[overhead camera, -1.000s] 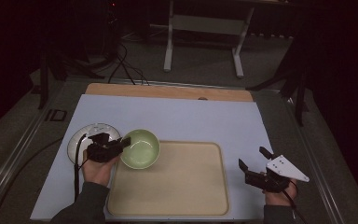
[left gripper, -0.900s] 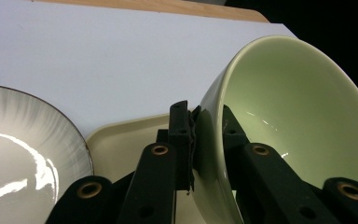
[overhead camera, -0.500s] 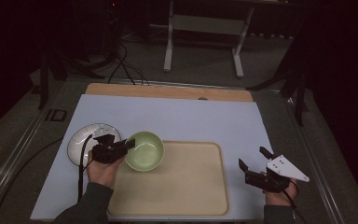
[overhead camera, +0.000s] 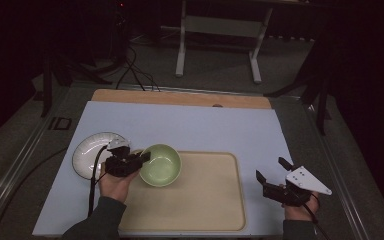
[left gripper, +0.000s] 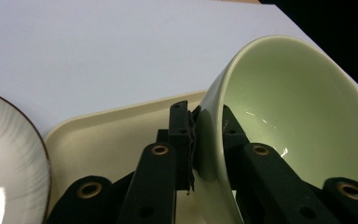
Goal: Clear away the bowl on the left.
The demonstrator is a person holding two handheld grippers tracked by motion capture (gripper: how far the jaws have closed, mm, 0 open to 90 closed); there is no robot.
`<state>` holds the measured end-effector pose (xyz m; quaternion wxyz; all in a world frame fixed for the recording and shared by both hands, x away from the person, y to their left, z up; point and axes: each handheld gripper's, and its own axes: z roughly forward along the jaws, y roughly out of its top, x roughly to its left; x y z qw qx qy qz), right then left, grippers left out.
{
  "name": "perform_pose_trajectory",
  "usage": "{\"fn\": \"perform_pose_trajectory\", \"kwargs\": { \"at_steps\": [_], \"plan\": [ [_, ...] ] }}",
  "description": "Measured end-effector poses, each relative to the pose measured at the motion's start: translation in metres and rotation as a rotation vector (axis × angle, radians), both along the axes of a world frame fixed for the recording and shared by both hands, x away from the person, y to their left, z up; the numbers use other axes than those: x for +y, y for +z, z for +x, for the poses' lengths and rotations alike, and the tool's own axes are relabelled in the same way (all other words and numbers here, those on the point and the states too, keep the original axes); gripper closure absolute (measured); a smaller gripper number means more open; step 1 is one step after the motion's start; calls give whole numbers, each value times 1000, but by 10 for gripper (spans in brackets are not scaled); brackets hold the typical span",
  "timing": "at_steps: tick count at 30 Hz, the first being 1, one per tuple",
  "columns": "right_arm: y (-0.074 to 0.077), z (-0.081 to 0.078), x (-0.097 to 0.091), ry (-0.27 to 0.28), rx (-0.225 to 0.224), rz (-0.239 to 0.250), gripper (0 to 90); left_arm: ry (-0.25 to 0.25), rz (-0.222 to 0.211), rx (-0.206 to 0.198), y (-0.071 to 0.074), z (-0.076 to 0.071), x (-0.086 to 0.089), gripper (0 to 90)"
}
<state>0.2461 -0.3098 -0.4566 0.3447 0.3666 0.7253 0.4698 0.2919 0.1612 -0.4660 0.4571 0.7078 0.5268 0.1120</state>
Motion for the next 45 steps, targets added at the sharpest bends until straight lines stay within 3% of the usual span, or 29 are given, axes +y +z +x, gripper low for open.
{"fn": "perform_pose_trajectory", "kwargs": {
  "at_steps": [29,45],
  "plan": [
    [0,0,0,-2,1,0,136,-66,52,41,-18,3,-32,813],
    [0,-1,0,-2,1,-1,136,-116,70,93,-37,3,-54,813]
  ]
}}
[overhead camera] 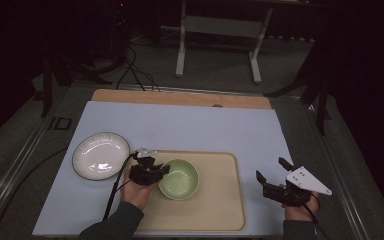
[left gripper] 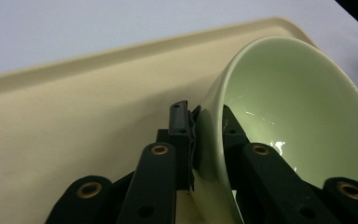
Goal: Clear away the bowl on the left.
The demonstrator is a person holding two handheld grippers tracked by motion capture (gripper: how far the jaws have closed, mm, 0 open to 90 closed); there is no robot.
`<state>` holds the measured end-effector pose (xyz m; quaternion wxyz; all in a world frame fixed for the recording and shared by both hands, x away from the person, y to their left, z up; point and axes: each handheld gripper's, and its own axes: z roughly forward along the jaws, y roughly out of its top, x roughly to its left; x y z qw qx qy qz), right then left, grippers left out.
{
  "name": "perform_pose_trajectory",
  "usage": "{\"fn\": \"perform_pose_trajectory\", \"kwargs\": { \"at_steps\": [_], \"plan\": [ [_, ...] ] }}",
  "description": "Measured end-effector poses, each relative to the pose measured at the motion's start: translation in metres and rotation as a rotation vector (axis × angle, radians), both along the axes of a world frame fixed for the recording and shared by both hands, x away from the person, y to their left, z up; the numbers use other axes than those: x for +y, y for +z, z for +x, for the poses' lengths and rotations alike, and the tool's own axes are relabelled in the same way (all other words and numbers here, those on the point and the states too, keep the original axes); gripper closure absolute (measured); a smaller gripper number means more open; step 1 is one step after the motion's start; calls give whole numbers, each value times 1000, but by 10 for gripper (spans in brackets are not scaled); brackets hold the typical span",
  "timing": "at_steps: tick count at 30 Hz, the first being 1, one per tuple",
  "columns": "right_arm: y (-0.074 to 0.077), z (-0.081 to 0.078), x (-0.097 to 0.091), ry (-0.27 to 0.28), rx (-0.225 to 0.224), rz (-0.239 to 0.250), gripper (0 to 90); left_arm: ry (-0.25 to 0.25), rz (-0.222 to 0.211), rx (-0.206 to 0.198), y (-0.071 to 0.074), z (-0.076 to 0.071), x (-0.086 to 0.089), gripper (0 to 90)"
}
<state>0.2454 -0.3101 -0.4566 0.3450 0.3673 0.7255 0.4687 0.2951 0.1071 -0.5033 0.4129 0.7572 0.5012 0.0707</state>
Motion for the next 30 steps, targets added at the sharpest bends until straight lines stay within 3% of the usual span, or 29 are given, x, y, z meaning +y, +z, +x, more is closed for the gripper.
{"fn": "perform_pose_trajectory", "kwargs": {
  "at_steps": [3,5,10,18,25,30],
  "plan": [
    [0,0,0,0,0,-1,136,3,-39,29,-5,1,-1,813],
    [0,0,0,0,0,0,136,6,-44,33,-7,2,-2,814],
    [0,0,0,2,0,-3,136,13,3,18,-9,1,-4,821],
    [0,0,0,2,2,-5,136,20,15,2,-11,3,-5,804],
    [0,0,0,2,2,-3,136,19,19,-6,-7,4,-2,630],
    [0,0,0,2,2,-3,136,13,38,-46,3,2,-1,560]
  ]
}}
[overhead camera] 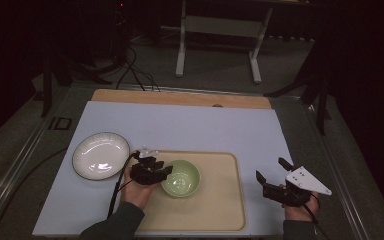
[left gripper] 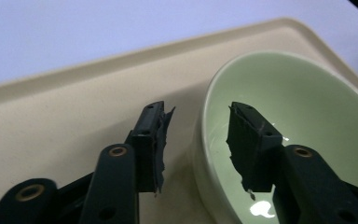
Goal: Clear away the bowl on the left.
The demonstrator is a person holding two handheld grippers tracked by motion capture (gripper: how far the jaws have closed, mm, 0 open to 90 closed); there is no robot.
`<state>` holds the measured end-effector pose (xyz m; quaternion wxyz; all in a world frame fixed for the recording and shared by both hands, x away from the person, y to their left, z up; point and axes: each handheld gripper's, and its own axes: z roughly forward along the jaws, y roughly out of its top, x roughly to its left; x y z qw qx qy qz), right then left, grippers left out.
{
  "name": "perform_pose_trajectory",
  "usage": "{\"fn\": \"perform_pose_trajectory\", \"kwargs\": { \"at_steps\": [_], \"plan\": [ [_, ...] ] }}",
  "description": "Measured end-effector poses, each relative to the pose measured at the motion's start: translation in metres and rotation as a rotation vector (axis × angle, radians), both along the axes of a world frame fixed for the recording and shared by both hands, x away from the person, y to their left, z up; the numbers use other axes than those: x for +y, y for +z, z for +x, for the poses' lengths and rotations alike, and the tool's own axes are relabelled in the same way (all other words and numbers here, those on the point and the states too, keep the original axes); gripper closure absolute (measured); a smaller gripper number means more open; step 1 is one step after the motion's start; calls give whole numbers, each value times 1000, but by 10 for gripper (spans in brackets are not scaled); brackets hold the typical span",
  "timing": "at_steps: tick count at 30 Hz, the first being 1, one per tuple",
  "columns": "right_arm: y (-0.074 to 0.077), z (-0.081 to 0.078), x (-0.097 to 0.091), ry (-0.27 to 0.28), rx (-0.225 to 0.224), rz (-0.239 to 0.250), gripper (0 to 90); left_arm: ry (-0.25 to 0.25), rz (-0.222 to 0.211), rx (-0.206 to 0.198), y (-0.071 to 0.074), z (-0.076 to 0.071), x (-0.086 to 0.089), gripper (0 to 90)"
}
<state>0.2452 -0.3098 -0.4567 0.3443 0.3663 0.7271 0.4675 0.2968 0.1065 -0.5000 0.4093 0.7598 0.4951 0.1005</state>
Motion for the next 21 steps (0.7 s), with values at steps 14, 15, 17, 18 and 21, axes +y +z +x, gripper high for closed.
{"fn": "perform_pose_trajectory", "kwargs": {
  "at_steps": [14,15,17,18,21],
  "plan": [
    [0,0,0,0,-1,1,136,-18,91,-76,24,-6,6,442],
    [0,0,0,0,-1,1,135,-16,96,-89,27,-7,7,432],
    [0,0,0,0,-1,2,135,-19,103,-112,32,-9,8,421],
    [0,0,0,0,-1,2,136,-17,104,-120,34,-10,9,415],
    [0,0,0,0,-1,2,136,-6,116,-163,41,-13,12,409]
  ]
}}
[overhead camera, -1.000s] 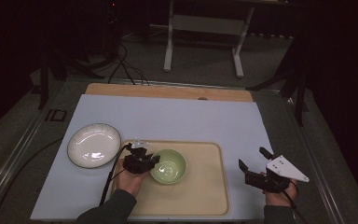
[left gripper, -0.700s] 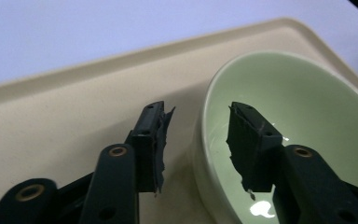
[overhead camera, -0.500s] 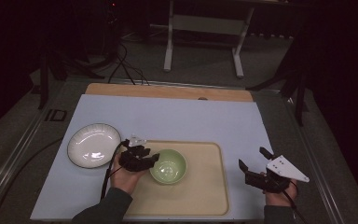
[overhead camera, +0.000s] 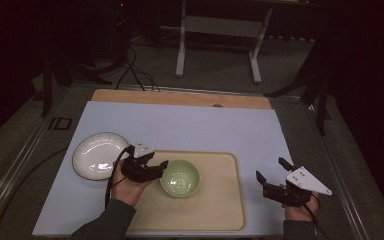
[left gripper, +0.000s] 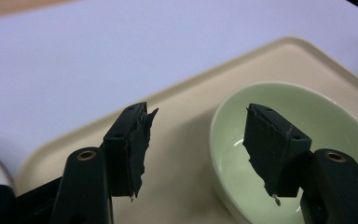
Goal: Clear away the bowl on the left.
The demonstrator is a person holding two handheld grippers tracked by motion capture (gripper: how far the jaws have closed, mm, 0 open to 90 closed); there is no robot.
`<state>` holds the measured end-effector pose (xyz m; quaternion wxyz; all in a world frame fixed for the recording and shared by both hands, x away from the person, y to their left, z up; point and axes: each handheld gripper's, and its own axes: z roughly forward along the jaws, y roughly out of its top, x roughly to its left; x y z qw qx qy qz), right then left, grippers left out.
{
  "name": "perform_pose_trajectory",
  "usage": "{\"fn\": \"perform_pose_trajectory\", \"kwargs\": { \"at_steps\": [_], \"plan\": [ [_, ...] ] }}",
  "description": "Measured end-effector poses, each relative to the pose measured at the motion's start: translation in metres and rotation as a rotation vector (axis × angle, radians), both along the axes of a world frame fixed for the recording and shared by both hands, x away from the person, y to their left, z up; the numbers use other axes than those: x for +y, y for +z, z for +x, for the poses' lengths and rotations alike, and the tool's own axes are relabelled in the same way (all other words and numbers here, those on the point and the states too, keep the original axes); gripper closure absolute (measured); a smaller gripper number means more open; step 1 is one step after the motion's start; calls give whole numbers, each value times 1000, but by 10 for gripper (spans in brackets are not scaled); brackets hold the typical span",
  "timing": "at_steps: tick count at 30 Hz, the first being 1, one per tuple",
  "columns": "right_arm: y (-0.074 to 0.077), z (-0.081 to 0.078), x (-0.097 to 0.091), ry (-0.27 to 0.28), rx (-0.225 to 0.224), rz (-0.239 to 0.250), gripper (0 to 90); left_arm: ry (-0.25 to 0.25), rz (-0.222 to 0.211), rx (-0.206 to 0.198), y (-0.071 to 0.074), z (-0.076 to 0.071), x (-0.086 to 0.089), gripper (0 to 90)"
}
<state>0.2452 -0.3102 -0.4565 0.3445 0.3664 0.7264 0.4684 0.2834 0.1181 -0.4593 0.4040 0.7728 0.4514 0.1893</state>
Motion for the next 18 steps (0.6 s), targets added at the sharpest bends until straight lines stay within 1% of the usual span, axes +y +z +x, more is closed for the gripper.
{"fn": "perform_pose_trajectory", "kwargs": {
  "at_steps": [1,4,8,9,10,14,15,18],
  "plan": [
    [0,0,0,0,1,0,136,2,6,-18,3,-1,2,407],
    [0,0,0,0,0,0,136,9,1,-53,10,-4,7,402],
    [0,0,0,0,0,1,136,17,-4,-84,16,-6,15,394],
    [0,0,0,0,0,1,136,17,-4,-84,16,-6,15,392],
    [0,0,0,1,0,0,136,21,-13,-91,18,-7,18,392],
    [0,0,0,0,1,3,136,22,-11,-125,24,-10,28,378],
    [0,0,0,0,-1,4,135,21,-9,-129,25,-10,31,375],
    [0,0,-1,0,-1,5,136,26,-24,-132,27,-11,39,370]
  ]
}}
